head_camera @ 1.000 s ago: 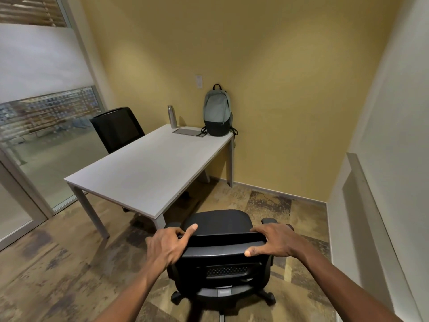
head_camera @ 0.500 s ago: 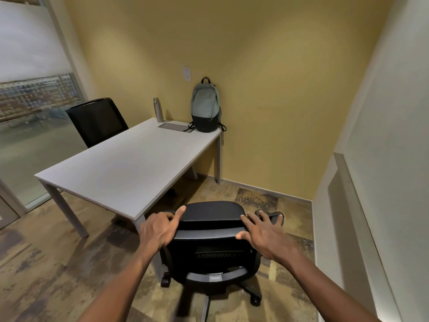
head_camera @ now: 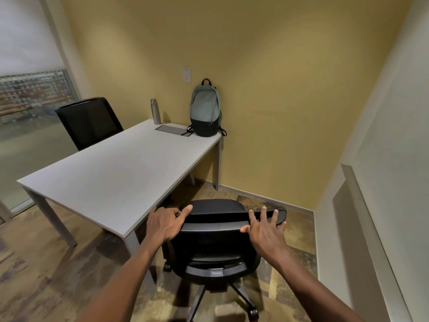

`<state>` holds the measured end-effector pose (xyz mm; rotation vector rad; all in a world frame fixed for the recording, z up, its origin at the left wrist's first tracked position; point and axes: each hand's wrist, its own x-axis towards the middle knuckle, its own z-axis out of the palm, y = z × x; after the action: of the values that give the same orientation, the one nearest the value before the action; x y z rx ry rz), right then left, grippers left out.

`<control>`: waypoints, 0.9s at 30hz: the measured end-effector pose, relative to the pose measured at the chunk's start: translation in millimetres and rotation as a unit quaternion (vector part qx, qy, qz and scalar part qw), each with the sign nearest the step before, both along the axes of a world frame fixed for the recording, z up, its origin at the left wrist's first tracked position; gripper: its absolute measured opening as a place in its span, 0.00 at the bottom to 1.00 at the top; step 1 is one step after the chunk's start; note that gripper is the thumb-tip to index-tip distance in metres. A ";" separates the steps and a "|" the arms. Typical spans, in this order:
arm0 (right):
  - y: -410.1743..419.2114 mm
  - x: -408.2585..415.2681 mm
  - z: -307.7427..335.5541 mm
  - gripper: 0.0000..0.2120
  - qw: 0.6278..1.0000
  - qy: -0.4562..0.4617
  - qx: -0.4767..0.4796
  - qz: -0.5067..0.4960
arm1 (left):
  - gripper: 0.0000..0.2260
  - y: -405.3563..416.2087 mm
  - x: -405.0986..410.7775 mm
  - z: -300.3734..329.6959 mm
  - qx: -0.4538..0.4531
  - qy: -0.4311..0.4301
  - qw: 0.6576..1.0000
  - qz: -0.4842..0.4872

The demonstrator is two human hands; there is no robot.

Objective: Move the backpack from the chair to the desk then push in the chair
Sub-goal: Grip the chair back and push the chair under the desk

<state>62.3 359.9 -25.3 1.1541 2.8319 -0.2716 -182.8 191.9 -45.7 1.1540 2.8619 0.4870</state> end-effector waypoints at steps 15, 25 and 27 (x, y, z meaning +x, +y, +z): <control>133.4 -64.3 -0.6 0.27 0.999 0.040 0.022 0.000 | 0.40 86.5 -35.1 3.1 -0.029 0.092 0.994 -0.043; 216.4 -120.3 7.3 0.24 0.994 0.108 -0.003 0.001 | 0.39 145.6 -44.5 0.0 -0.039 0.090 0.995 0.023; 224.7 -130.7 10.9 0.23 0.988 0.153 -0.017 -0.002 | 0.43 159.2 -43.6 0.6 -0.042 0.094 0.994 0.047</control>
<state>-68.4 584.7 -14.4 1.2060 3.0687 -0.5397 -226.5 351.1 -45.1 1.1117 3.0748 0.2680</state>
